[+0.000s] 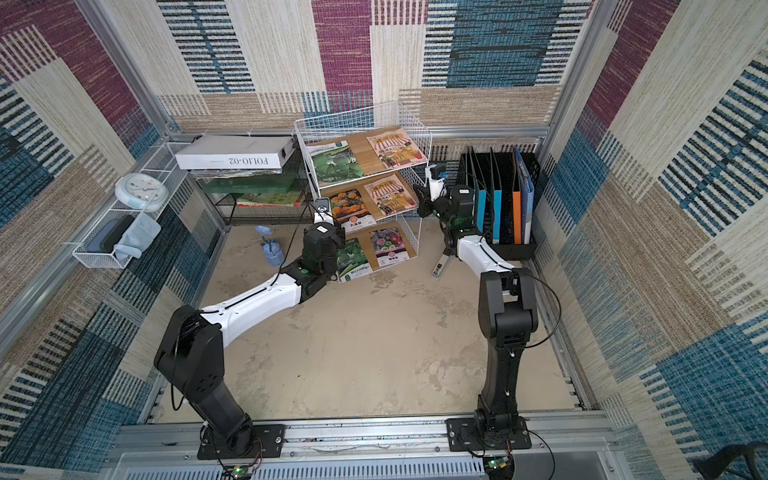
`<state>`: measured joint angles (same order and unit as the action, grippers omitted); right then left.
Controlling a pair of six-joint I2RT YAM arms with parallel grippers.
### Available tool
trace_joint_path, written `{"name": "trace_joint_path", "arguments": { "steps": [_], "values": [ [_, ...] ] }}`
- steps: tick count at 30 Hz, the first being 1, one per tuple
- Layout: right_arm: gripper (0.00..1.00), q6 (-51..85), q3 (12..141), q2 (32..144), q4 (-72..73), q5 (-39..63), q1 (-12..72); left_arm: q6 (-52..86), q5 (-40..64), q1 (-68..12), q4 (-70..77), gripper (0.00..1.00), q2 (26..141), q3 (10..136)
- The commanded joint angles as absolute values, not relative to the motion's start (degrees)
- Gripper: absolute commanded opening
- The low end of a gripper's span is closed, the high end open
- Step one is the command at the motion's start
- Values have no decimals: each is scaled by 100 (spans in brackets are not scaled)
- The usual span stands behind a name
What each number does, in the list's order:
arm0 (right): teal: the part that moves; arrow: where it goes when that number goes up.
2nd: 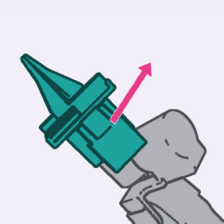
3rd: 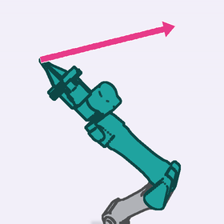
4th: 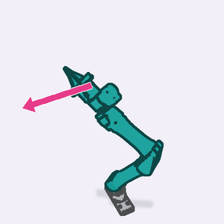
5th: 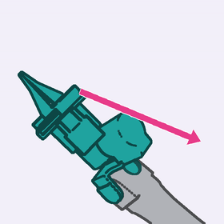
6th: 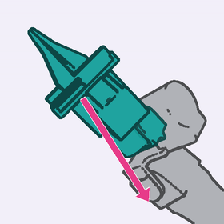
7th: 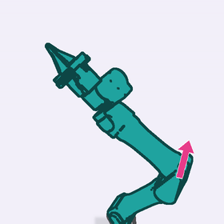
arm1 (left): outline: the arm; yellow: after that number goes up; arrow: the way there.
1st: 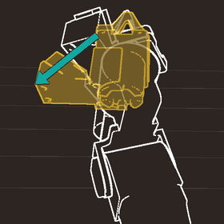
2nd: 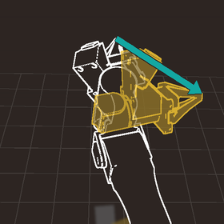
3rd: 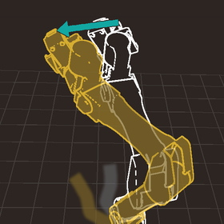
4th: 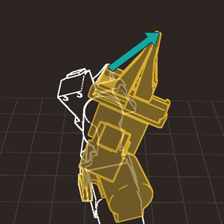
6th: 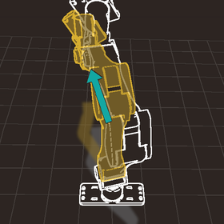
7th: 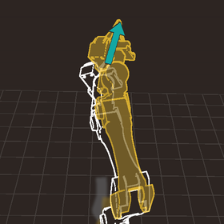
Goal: Take the seed bag off the shelf
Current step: Adjust the shelf at the center of the board.
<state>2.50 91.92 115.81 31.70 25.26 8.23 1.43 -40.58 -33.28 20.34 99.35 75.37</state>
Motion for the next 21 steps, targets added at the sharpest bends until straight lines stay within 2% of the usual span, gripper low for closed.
{"name": "trace_joint_path", "arguments": {
  "steps": [1,3,9,15,21],
  "values": [
    [0,754,9189,11494,3366,2881,778,119,-4684,-3243,1824,7,9923,7515],
    [0,795,9123,11433,3383,2858,776,132,-4685,-3243,1786,0,9911,7499],
    [0,967,8670,10907,3346,2420,853,167,-4678,-3243,1723,0,9800,7406],
    [0,747,7642,9826,3277,1289,1288,202,-4591,-3243,1723,0,9631,7150],
    [0,1085,6347,8864,3644,286,1601,173,-4420,-3243,1891,0,9537,6745]
  ]
}}
